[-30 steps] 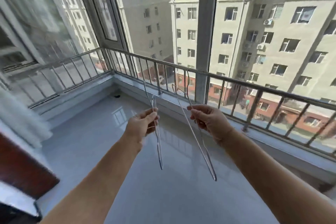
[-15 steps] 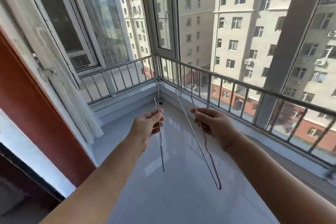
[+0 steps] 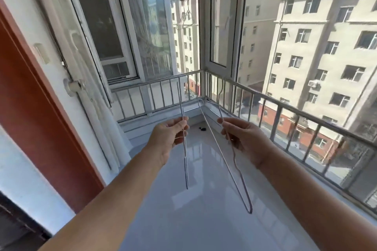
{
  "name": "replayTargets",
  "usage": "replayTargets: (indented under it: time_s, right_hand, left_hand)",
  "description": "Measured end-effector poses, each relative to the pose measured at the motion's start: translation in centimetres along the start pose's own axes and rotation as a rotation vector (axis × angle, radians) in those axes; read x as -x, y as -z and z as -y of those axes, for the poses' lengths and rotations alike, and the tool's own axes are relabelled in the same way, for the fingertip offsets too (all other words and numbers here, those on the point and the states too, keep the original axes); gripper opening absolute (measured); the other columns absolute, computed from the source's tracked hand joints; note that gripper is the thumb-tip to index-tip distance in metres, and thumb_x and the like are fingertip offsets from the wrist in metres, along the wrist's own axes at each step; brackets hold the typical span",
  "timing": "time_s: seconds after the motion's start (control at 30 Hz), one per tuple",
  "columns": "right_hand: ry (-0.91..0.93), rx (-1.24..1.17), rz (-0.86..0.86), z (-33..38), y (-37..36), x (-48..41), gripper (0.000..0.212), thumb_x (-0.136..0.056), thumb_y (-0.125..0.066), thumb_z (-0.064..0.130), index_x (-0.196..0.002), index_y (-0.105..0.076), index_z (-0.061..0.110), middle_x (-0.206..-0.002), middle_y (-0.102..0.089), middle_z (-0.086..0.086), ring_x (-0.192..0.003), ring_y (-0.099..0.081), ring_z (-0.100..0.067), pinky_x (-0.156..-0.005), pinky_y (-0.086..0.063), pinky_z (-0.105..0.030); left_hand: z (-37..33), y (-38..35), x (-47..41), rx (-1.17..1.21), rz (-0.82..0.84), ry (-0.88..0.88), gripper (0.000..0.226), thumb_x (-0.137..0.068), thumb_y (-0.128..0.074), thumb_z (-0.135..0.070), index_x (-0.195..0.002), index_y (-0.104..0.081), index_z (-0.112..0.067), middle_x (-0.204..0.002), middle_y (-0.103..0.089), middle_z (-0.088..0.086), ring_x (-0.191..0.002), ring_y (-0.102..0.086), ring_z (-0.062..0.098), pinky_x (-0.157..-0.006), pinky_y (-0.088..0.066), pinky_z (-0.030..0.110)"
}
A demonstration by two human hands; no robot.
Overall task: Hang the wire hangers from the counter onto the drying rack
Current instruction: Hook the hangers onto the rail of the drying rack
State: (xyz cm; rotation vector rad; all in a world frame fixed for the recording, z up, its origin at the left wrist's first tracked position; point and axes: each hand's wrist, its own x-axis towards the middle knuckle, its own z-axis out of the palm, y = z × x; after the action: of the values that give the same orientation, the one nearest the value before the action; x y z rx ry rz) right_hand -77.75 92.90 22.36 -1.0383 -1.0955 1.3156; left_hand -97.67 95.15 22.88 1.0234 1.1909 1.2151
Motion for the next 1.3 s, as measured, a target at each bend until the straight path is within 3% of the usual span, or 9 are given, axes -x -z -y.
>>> replayTargets:
  time_s: [0.1, 0.27, 0.43, 0.6, 0.73, 0.87, 1.1, 1.3]
  right_hand:
    - [0.007, -0.026, 0.007, 0.9, -0.7, -6.1, 0.015, -0.087, -0.058, 0.006, -0.087, -0.071, 0.013, -0.06, -0.06, 0.001, -0.063, -0.047, -0.015, -0.061, -0.039, -0.019]
    - [0.018, -0.008, -0.017, 2.1, -2.5, -15.2, 0.013, -0.089, -0.056, 0.006, -0.089, -0.068, 0.01, -0.063, -0.055, -0.003, -0.056, -0.047, -0.011, -0.049, -0.041, -0.012]
    - [0.057, 0.018, -0.043, 2.0, -4.8, -24.8, 0.013, -0.087, -0.058, 0.008, -0.086, -0.071, 0.013, -0.059, -0.057, 0.0, -0.058, -0.043, -0.014, -0.056, -0.035, -0.022]
    - [0.102, 0.018, -0.118, 3.0, -7.2, -33.6, 0.013, -0.089, -0.055, 0.008, -0.095, -0.068, 0.006, -0.06, -0.058, -0.002, -0.059, -0.044, -0.014, -0.055, -0.038, -0.02]
    - [0.144, 0.031, -0.203, 5.1, -9.0, -39.8, 0.013, -0.089, -0.056, 0.009, -0.089, -0.069, 0.008, -0.056, -0.055, -0.002, -0.055, -0.042, -0.014, -0.053, -0.035, -0.021]
    - [0.21, 0.065, -0.263, 7.5, -10.0, -45.6, 0.012, -0.088, -0.058, 0.012, -0.088, -0.069, 0.009, -0.06, -0.05, -0.005, -0.055, -0.038, -0.015, -0.053, -0.034, -0.023]
    - [0.324, 0.103, -0.334, 11.3, -9.1, -55.5, 0.011, -0.088, -0.06, 0.013, -0.092, -0.069, 0.01, -0.056, -0.052, -0.001, -0.053, -0.04, -0.013, -0.045, -0.039, -0.015]
    - [0.432, 0.136, -0.405, 14.6, -6.8, -63.7, 0.014, -0.088, -0.06, 0.016, -0.094, -0.069, 0.008, -0.052, -0.053, 0.003, -0.057, -0.04, -0.015, -0.054, -0.034, -0.023]
  left_hand:
    - [-1.6, 0.7, -5.4, 0.01, -0.022, -0.004, 0.014, -0.089, -0.06, -0.012, -0.098, -0.07, -0.013, -0.072, -0.068, -0.004, -0.066, -0.059, 0.008, -0.061, -0.047, 0.02]
    - [-4.0, 2.2, -13.9, 0.044, -0.017, -0.01, 0.01, -0.088, -0.061, -0.01, -0.088, -0.07, -0.014, -0.064, -0.068, -0.005, -0.059, -0.06, 0.007, -0.053, -0.048, 0.018]
    - [-6.1, 4.2, -23.2, 0.018, 0.032, -0.019, 0.009, -0.087, -0.062, -0.012, -0.087, -0.07, -0.014, -0.074, -0.067, 0.0, -0.067, -0.058, 0.011, -0.053, -0.048, 0.019]
    - [-9.7, 5.8, -33.0, 0.034, 0.097, -0.021, 0.01, -0.087, -0.061, -0.009, -0.091, -0.07, -0.007, -0.073, -0.066, 0.002, -0.065, -0.057, 0.011, -0.053, -0.049, 0.017]
    - [-13.3, 6.4, -40.5, 0.009, 0.179, -0.024, 0.015, -0.086, -0.062, -0.01, -0.098, -0.068, -0.004, -0.079, -0.065, 0.006, -0.068, -0.055, 0.012, -0.056, -0.047, 0.02]
    - [-17.0, 5.7, -47.7, -0.001, 0.228, -0.044, 0.014, -0.087, -0.061, -0.01, -0.097, -0.067, -0.003, -0.079, -0.064, 0.007, -0.068, -0.055, 0.013, -0.055, -0.046, 0.021]
    - [-22.1, 1.9, -58.2, 0.042, 0.346, -0.112, 0.015, -0.086, -0.062, -0.009, -0.097, -0.067, 0.001, -0.077, -0.065, 0.008, -0.069, -0.058, 0.014, -0.059, -0.048, 0.023]
    - [-25.4, -2.2, -65.8, 0.034, 0.421, -0.157, 0.019, -0.088, -0.06, -0.01, -0.102, -0.067, 0.0, -0.077, -0.065, 0.006, -0.066, -0.056, 0.012, -0.058, -0.046, 0.022]
